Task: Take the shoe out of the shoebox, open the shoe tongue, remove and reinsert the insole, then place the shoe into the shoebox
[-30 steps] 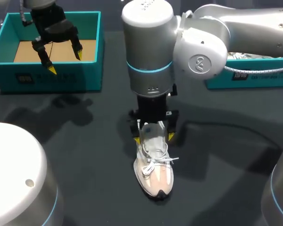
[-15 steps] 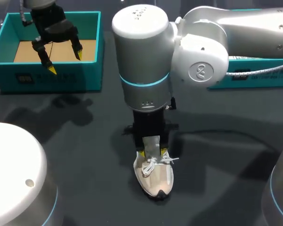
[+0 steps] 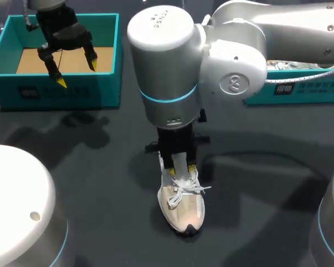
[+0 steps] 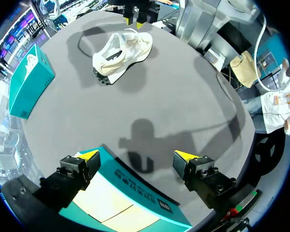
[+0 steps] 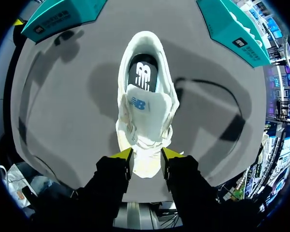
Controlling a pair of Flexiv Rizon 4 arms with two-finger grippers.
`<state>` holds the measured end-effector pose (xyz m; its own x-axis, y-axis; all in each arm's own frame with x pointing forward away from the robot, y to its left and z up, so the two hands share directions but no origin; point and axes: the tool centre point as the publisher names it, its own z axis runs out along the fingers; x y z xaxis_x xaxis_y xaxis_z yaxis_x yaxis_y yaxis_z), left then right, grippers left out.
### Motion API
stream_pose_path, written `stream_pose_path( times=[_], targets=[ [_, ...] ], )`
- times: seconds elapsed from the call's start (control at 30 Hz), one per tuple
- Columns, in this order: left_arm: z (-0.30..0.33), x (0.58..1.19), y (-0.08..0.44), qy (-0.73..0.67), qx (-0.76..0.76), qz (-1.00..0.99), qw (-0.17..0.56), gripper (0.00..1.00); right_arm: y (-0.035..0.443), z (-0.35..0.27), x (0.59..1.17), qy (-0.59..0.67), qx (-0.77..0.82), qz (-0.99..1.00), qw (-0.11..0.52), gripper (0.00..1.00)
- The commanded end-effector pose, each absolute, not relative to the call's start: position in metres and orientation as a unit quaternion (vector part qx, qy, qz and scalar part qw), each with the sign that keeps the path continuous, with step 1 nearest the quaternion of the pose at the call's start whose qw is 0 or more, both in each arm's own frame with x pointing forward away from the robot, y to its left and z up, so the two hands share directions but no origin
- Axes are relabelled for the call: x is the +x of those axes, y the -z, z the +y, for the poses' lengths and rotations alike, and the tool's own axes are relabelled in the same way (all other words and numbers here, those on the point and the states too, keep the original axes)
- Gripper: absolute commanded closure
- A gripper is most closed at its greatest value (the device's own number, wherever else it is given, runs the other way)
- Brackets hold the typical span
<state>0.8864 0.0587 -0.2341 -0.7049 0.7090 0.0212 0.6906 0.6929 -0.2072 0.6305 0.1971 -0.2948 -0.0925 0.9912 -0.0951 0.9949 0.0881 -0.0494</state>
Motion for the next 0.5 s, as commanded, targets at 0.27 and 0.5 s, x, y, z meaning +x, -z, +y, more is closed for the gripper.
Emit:
stream_pose_path(
  times=[0.27, 0.5],
  targets=[
    [0.060, 0.885, 0.234, -0.091, -0.381, -0.919, 0.048, 0.00, 0.317, 0.190, 0.677, 0.041, 0.645, 0.763, 0.004, 0.71],
    [0.060, 0.885, 0.234, -0.091, -0.381, -0.919, 0.048, 0.00, 0.340, 0.187, 0.691, 0.016, 0.635, 0.772, -0.022, 0.75]
  ],
)
